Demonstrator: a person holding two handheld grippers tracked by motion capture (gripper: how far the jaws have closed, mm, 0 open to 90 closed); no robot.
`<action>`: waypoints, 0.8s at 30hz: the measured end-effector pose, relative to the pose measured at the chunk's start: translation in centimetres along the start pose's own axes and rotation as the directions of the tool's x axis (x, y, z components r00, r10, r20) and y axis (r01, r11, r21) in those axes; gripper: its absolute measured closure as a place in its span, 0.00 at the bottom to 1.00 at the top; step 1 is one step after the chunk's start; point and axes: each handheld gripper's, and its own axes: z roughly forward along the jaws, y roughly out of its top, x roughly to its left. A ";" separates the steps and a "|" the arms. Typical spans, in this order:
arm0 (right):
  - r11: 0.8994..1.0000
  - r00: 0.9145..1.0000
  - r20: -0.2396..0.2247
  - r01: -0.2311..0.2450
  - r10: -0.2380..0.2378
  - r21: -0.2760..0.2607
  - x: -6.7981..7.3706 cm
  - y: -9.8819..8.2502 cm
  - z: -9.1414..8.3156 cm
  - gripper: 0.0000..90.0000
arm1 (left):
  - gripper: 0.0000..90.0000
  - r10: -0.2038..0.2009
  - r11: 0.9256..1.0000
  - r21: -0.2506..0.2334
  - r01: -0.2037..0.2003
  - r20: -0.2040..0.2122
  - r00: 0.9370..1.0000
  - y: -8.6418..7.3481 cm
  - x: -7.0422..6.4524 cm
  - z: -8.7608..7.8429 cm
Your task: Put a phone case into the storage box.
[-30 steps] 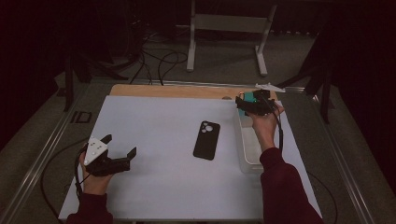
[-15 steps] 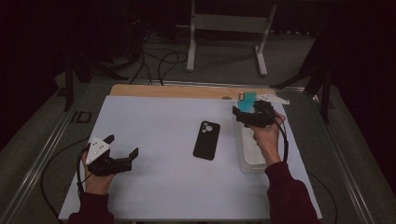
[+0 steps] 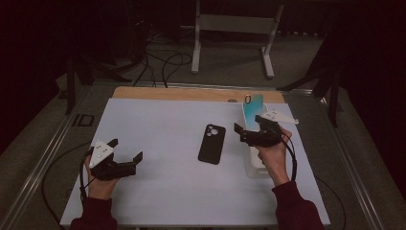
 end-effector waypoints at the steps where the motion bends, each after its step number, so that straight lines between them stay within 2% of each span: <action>1: 1.000 1.000 -0.005 0.001 -0.001 0.004 0.2 -0.2 -0.1 0.09 | 0.00 0.000 1.000 0.001 0.000 -0.001 1.000 0.0 0.0 0.0; 6: 1.000 0.999 -0.015 0.028 -0.028 0.010 1.0 -1.2 -0.5 0.09 | 0.00 -0.002 1.000 0.010 0.002 -0.004 1.000 0.0 -0.1 0.1; 11: 1.000 0.999 -0.023 0.024 -0.024 -0.007 1.3 -1.9 -1.1 0.09 | 0.00 0.000 1.000 0.020 0.000 -0.006 1.000 0.1 -0.2 0.2; 19: 0.997 0.997 -0.031 0.074 -0.075 -0.026 1.8 -2.8 -2.2 0.09 | 0.00 -0.003 1.000 0.025 0.004 -0.006 1.000 0.4 -0.5 0.4; 24: 0.995 0.994 -0.061 0.094 -0.096 -0.036 2.0 -3.4 -2.8 0.09 | 0.00 -0.008 0.999 0.034 0.008 0.005 1.000 0.9 -0.9 0.6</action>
